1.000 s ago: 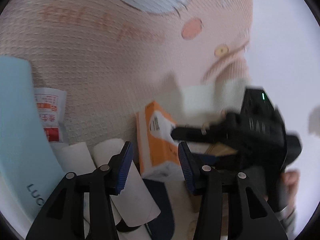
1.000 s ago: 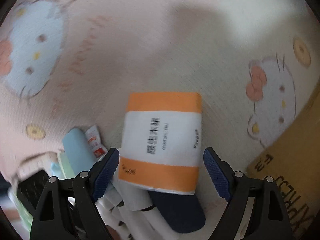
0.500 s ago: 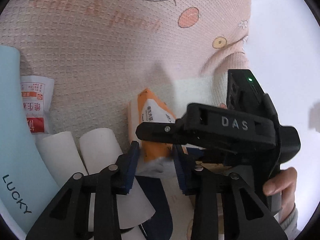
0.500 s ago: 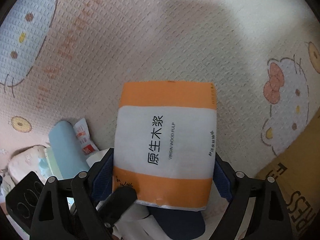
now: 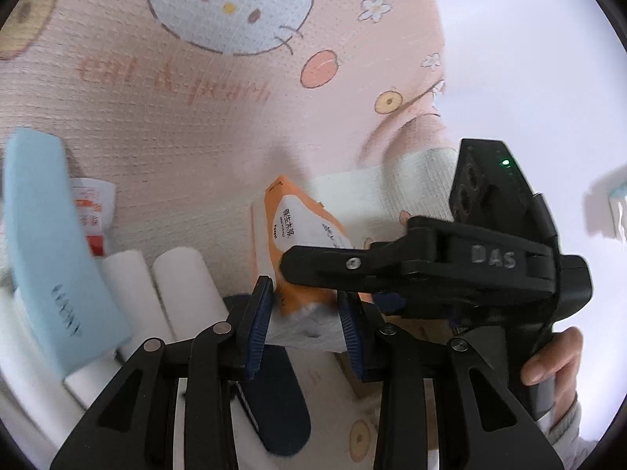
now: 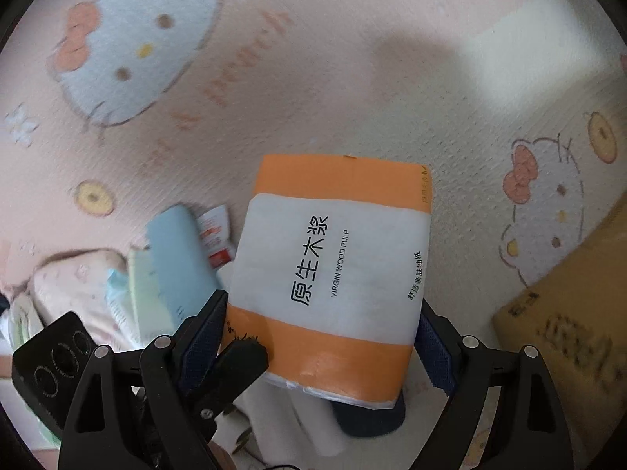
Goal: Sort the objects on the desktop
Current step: 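Lift the tissue pack with the right gripper off the mat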
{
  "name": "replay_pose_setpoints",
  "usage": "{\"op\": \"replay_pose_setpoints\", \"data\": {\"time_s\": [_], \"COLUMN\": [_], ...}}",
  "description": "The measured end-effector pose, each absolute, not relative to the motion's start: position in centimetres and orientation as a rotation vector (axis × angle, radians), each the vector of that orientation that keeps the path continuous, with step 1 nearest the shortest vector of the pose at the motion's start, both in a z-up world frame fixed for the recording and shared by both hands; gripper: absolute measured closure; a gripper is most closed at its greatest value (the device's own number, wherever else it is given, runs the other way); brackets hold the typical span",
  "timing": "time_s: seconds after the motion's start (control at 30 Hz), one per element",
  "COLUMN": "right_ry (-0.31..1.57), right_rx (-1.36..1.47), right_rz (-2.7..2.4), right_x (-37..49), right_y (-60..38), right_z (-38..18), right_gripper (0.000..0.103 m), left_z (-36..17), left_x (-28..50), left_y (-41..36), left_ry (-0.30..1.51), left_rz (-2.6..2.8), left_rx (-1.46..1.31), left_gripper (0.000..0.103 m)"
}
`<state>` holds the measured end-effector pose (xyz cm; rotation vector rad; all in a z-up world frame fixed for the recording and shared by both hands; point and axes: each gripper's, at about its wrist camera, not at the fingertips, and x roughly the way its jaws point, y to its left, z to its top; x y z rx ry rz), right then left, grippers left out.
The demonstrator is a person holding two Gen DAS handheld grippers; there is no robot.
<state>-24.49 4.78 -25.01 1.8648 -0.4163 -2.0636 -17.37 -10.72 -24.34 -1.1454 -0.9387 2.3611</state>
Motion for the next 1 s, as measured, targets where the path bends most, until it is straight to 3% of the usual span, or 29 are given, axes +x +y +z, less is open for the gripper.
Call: {"op": "replay_pose_setpoints", "data": {"time_s": [0.23,0.47,0.63,0.73,1.0], "right_ry": [-0.407,-0.405,-0.381,-0.339,-0.496], "right_rx": [1.779,1.755,1.745,1.738,1.734], "right_rz": [-2.079,-2.062,-2.059,-2.053,-2.011], "right_x": [-20.8,-15.9,-12.7,-10.8,-7.9], "right_y": [1.9,3.3,3.7,3.9,6.5], "right_z": [-23.8,-23.5,-24.4,-25.1,-27.5], "right_gripper": [0.016,0.016,0.016,0.016,0.016], "left_z": [-22.8,-22.3,-23.5,-23.7,-24.0], "left_x": [-12.5,-8.5,-5.6,-4.2,-2.1], "left_y": [-11.2,-8.9,-7.6,-6.9,-4.4], "left_ry": [-0.994,-0.890,-0.966,-0.912,-0.727], "left_rz": [2.398,2.476,2.453,2.461,2.520], "left_rx": [-1.104,-1.128,-1.182,-1.224,-1.303], "left_gripper": [0.065,0.065,0.065,0.065,0.065]}}
